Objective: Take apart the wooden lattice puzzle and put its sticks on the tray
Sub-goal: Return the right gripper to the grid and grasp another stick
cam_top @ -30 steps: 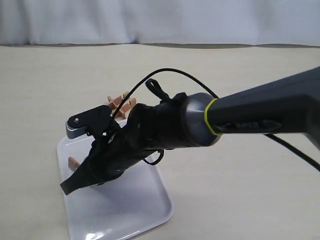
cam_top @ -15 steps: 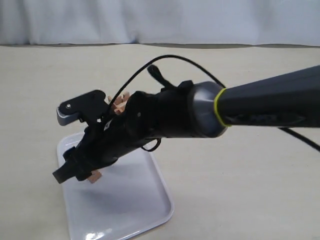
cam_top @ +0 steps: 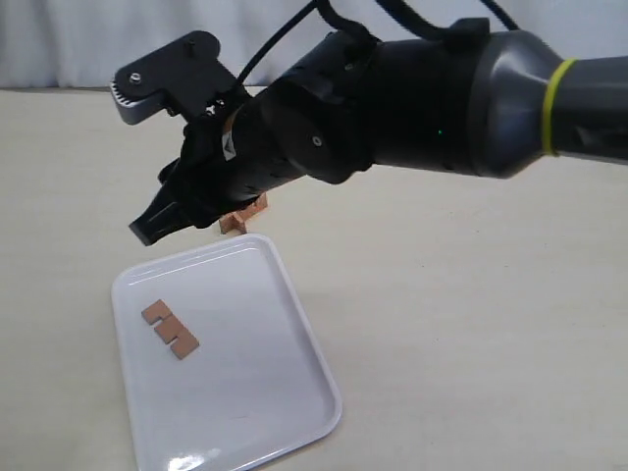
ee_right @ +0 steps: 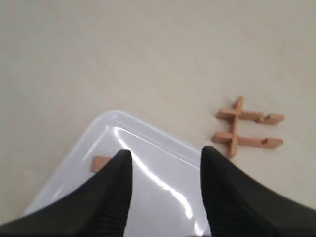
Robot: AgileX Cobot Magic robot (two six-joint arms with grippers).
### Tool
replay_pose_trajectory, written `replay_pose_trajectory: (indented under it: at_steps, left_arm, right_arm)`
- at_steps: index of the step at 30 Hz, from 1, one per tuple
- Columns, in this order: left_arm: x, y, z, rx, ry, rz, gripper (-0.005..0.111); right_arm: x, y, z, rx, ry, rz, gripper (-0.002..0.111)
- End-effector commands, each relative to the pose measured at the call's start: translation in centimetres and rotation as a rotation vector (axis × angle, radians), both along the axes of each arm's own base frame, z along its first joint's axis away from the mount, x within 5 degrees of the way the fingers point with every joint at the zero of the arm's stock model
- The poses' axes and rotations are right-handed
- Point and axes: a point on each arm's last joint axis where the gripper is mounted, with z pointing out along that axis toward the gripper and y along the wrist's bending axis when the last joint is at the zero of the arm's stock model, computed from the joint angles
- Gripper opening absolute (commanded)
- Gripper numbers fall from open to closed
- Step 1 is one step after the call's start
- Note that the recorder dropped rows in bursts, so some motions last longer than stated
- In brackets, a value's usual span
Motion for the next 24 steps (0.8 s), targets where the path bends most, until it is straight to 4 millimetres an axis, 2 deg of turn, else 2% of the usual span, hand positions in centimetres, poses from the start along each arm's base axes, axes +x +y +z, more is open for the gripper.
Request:
replay_pose_trajectory:
  at_steps: [1, 7, 12, 19, 24]
  left_arm:
    - [0.0, 0.0, 0.0, -0.008, -0.011, 0.002, 0.0]
    - [0.0, 0.0, 0.0, -0.008, -0.011, 0.002, 0.0]
    - [0.0, 0.0, 0.0, -0.008, -0.011, 0.002, 0.0]
    - [0.0, 0.0, 0.0, -0.008, -0.011, 0.002, 0.0]
    - [0.0, 0.0, 0.0, -0.008, -0.011, 0.002, 0.0]
  right_arm:
    - [2.4, -1.9, -2.6, -0.042, 0.086, -0.112, 0.046]
    - [5.2, -3.2, -6.4, -0.033, 0.16, -0.188, 0.046]
    - [6.9, -3.5, -8.7, -0.041, 0.178, -0.211, 0.046]
    - [8.3, -3.7, -10.9, -0.022, 0.148, -0.216, 0.046]
    - [8.7, -3.5, -11.3, 0.004, 0.11, -0.208, 0.046]
